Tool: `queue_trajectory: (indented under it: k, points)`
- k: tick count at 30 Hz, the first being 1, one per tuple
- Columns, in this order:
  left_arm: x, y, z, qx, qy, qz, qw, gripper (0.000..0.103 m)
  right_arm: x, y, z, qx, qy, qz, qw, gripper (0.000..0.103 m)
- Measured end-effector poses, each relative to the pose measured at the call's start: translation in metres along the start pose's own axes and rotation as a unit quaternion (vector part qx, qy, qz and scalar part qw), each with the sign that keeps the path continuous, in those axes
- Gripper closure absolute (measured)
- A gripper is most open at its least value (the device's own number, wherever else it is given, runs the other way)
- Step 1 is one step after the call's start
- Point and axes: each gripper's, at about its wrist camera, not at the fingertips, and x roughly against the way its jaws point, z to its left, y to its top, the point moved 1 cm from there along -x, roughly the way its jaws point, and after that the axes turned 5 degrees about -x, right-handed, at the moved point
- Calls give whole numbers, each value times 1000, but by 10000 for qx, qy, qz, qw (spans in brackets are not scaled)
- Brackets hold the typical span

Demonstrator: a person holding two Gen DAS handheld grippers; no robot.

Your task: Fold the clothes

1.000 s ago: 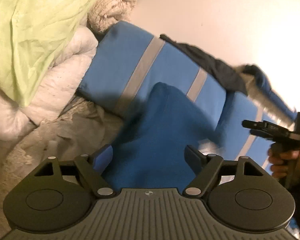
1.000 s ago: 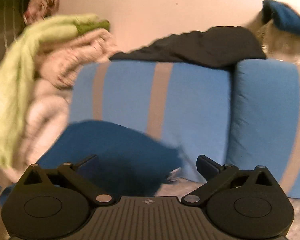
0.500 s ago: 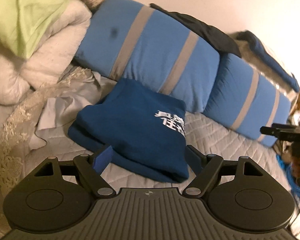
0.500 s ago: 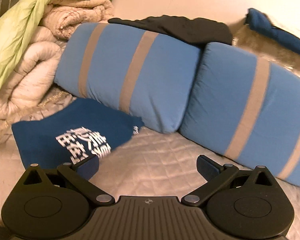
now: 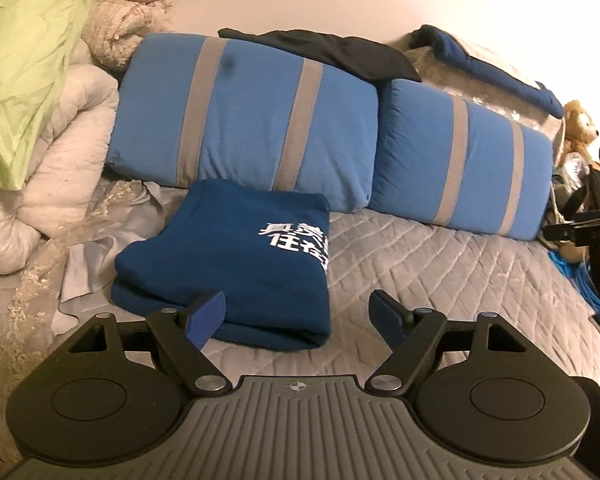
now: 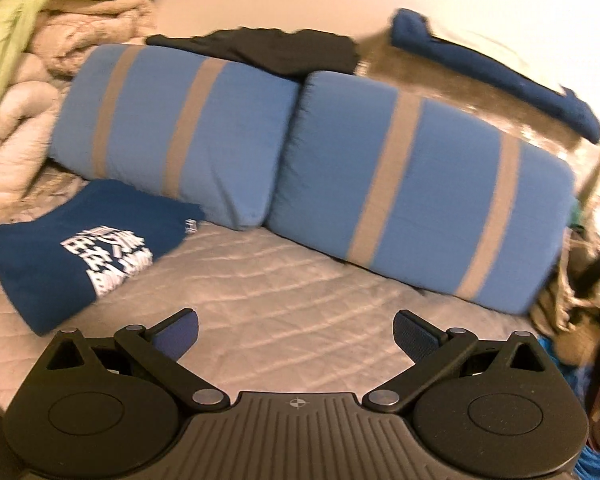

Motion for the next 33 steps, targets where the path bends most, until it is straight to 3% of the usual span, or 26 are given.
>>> queue_trajectory:
  k: [8, 22, 33]
  points:
    - [-5, -8, -16, -46, -198, 121, 9997, 24, 9, -39, -35, -335, -253, 235, 9988, 0]
    - [-33, -33, -10, -5, 73, 617, 9981, 24, -2, -123, -117, -953, -777, 727, 9897, 0]
    - [-57, -60, 19, -3, 547, 929, 9942, 24, -22, -183, -173, -1290, -1283, 846, 9797, 0]
